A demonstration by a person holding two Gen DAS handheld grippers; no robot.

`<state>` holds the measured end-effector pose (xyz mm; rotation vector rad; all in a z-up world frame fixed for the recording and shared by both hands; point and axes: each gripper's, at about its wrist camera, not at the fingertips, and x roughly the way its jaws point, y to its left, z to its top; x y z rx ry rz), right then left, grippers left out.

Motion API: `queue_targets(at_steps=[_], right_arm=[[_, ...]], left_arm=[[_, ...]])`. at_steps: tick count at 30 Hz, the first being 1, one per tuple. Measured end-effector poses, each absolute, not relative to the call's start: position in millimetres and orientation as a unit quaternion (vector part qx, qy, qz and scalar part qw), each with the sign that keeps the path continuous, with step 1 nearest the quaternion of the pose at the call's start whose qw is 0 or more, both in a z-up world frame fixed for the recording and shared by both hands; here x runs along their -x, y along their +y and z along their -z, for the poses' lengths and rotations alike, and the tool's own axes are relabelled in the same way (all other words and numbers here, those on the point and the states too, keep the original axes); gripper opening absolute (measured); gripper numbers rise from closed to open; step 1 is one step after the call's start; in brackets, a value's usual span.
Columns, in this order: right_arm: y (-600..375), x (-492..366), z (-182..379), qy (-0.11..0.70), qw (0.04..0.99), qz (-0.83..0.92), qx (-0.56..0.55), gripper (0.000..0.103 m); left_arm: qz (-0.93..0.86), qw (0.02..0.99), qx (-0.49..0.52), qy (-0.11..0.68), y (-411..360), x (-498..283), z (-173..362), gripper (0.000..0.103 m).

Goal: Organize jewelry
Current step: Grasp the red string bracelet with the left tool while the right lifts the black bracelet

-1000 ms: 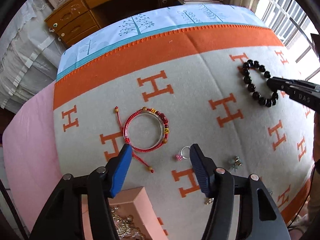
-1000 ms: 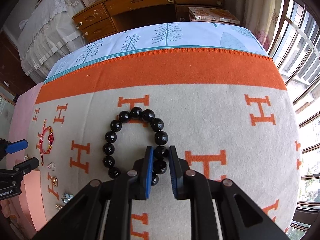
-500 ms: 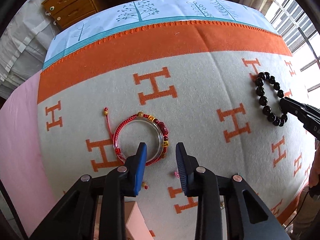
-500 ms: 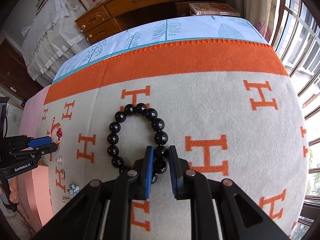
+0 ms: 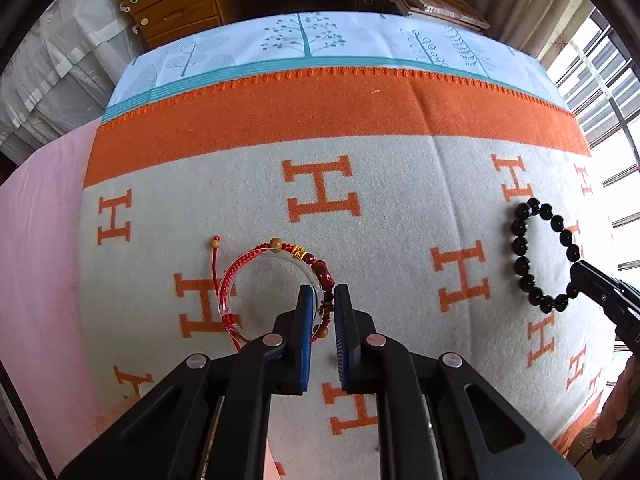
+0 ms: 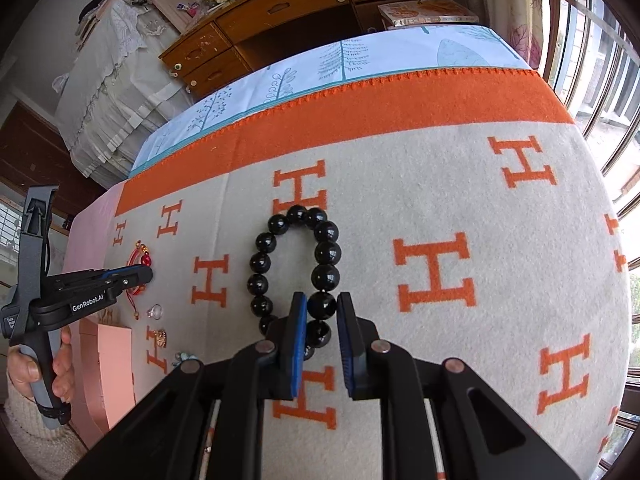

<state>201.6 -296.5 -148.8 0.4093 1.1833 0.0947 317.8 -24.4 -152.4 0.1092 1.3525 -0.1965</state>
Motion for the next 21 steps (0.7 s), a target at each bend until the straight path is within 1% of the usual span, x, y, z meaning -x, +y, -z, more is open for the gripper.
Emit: queue_targets(at_steps=[6,12,17,21], right_arm=[[-276,-181,99,0.513,0.836,-0.068,-0.184,0.015],[-233,-159,52,0.478,0.856,-0.115,-0.158,0.015],[-188,-141,21,0.452,0.866,-0.162,-0.139,0.015],[-148,-135,3,0.437,0.868,-0.199,-0.125,0.015]], left_arm=[[0.107,0.809,-0.037,0.577,-13,-279,91,0.008],[0.113,0.827,-0.038,0.55,17,-211,53,0.008],[0.111,0.83,-0.033,0.546,51,-159,53,0.008],[0.107,0.83,-0.022,0.547,73,-127,71,0.008]])
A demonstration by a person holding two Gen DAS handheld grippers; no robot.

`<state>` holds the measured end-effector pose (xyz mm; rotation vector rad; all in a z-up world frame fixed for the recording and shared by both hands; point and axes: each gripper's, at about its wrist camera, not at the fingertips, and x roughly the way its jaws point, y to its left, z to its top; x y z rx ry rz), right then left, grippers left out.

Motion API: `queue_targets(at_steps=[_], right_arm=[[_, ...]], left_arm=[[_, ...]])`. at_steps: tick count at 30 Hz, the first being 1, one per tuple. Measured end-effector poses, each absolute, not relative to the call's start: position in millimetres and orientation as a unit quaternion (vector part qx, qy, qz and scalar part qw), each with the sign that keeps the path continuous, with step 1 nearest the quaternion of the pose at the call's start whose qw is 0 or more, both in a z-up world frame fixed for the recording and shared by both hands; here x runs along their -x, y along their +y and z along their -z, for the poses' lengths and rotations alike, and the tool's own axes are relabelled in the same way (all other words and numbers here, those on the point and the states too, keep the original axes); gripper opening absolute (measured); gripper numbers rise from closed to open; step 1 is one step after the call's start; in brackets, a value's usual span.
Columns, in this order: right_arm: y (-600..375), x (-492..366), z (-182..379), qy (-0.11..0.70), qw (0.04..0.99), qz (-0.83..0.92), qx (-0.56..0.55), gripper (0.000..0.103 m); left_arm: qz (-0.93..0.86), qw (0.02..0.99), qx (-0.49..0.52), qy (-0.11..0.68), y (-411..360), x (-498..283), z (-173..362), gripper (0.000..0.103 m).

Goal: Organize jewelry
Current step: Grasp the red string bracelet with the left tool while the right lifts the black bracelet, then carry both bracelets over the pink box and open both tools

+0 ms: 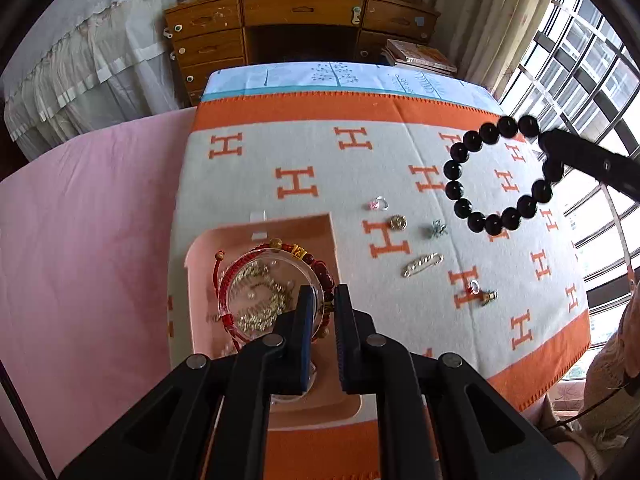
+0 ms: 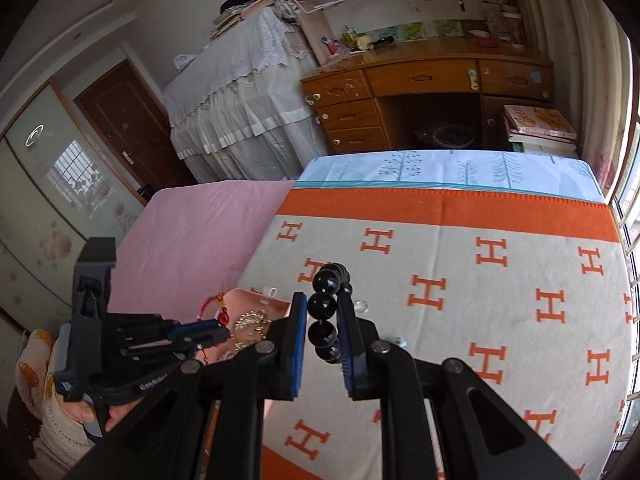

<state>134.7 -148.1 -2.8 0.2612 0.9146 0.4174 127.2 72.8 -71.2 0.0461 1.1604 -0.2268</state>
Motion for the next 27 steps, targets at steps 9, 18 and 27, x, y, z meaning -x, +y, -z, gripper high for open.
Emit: queue_targets(at_steps=[9,18,27], right_arm=[[-61,-145,8,0.449,0.85,-0.255,-0.1,0.015],[-2,-161,45,0.486,0.827,-0.271,-0.075,0.015],[35,-178,74,0.519,0.803,-0.281,-0.081,0.015]], left_arm=[[0.091,0.826,-0.01,0.556,88,-96,126,0.009],[0.073,0.859,0.044,0.504,123,-69,114,0.055],[0.072,0.863,0.08,0.493,141,-48,111,0.059]])
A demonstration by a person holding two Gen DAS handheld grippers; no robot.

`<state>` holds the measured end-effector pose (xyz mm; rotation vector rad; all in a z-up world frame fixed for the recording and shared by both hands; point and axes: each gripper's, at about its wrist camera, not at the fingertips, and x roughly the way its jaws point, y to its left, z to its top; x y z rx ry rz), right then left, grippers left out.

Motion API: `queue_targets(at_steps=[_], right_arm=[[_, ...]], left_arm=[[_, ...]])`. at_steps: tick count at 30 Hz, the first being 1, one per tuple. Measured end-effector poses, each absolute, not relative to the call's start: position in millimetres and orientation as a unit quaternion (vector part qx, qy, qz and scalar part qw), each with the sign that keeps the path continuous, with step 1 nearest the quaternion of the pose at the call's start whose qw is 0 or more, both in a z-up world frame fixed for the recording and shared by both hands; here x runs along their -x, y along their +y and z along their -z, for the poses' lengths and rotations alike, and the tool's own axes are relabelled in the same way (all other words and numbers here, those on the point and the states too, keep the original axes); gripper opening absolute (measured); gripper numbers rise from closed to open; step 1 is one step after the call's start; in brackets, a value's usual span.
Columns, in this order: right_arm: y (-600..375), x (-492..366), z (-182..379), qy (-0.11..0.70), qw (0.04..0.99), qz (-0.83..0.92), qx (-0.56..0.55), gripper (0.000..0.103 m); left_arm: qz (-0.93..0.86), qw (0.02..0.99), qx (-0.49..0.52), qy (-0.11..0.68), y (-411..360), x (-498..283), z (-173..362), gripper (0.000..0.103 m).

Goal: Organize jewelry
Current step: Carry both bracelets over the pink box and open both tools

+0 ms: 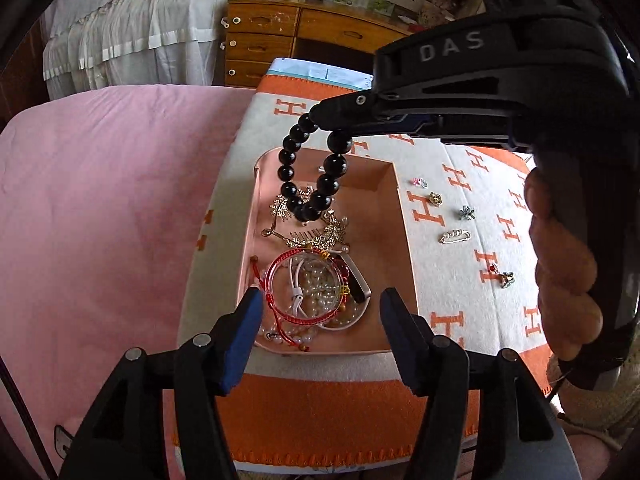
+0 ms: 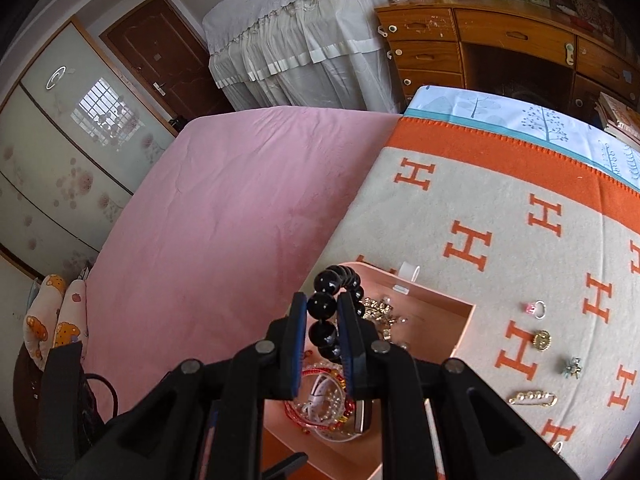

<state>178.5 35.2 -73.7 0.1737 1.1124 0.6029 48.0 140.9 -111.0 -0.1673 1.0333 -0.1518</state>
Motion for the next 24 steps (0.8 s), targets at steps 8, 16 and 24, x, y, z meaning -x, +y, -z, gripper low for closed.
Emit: queue_targets(at_steps=[8,16,24], right_arm=[[27,-183,111,0.559,0.8,-0.218,-0.012,0.016],[-14,-166,98,0.545,0.808,-0.221,-0.03,0.017],[-40,-135,81,0.513,0.825,-0.233,-0.049,0.017]], left_arm=[[0.076,0.867,0.076,0.486,137,-47,108,0.059],[0.085,0.867,0.065,0.486,124,-53,108,0.059],[0.089,0.869,0.054,0.484,110,-52,105,0.059]])
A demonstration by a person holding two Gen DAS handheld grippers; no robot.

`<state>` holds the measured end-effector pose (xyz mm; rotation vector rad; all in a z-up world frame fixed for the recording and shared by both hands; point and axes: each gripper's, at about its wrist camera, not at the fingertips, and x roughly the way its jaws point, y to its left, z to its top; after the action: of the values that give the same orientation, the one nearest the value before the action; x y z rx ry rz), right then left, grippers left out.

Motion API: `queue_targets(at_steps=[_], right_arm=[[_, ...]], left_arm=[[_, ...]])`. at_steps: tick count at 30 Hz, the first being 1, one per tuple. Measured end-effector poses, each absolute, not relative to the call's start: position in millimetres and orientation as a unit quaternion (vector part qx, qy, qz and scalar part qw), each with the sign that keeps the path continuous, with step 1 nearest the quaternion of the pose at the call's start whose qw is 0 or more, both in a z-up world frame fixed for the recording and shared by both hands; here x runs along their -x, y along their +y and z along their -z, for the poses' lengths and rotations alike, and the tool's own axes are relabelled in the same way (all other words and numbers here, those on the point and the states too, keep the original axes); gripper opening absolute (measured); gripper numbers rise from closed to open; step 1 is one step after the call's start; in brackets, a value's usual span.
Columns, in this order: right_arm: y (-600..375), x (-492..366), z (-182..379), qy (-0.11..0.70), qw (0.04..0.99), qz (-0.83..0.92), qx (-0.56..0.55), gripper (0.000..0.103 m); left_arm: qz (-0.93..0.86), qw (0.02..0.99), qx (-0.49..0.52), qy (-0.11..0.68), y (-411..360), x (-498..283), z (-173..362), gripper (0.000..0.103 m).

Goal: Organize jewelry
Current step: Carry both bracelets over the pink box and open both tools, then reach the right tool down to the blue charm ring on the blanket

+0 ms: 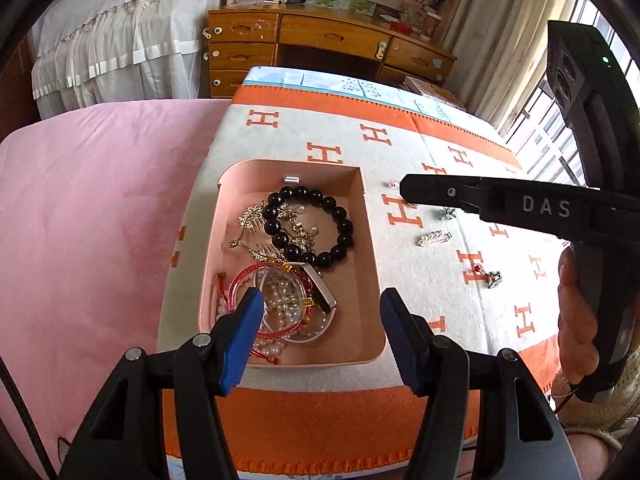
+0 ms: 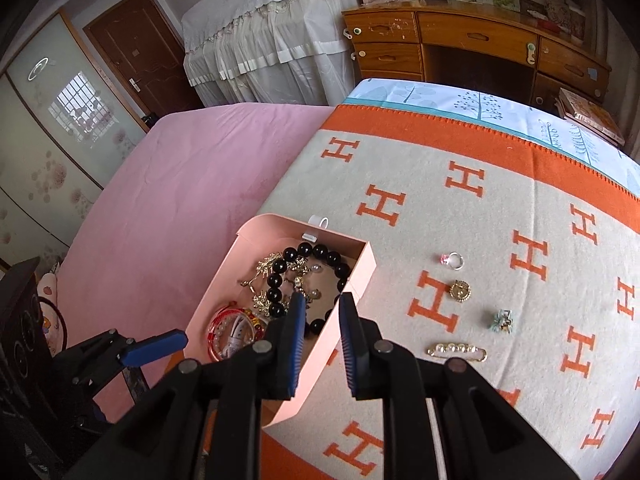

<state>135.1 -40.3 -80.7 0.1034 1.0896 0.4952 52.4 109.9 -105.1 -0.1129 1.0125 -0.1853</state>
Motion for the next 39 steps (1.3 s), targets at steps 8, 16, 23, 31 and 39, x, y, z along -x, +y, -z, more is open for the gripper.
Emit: queue_targets(at_steps=[8,16,23,31,39], right_arm=[[-65,-106,70,0.493,0.839,-0.225,-0.048,0.017],[-99,-84,62,0.47,0.857,-0.198,-0.074,0.017],[-122,-70,59,0.457,0.867,-0.18,-0.084,0.017],[-149,-64,59,0.445,0.876,-0.16,-0.094,0.017],[-174,-60,66,0.439,0.882,-0.139,-0.102,0.017]], left_arm=[[0.104,0.873,0.036,0.475,89,-46,101,0.059],[0.121,0.874,0.022,0.47,70,-44,98,0.066],[0.13,0.877,0.013,0.463,53,-44,92,0.068],[0.137,0.878,0.001,0.458,34,-47,86,0.07],[0.143,0.876,-0.009,0.46,16,-53,85,0.072]])
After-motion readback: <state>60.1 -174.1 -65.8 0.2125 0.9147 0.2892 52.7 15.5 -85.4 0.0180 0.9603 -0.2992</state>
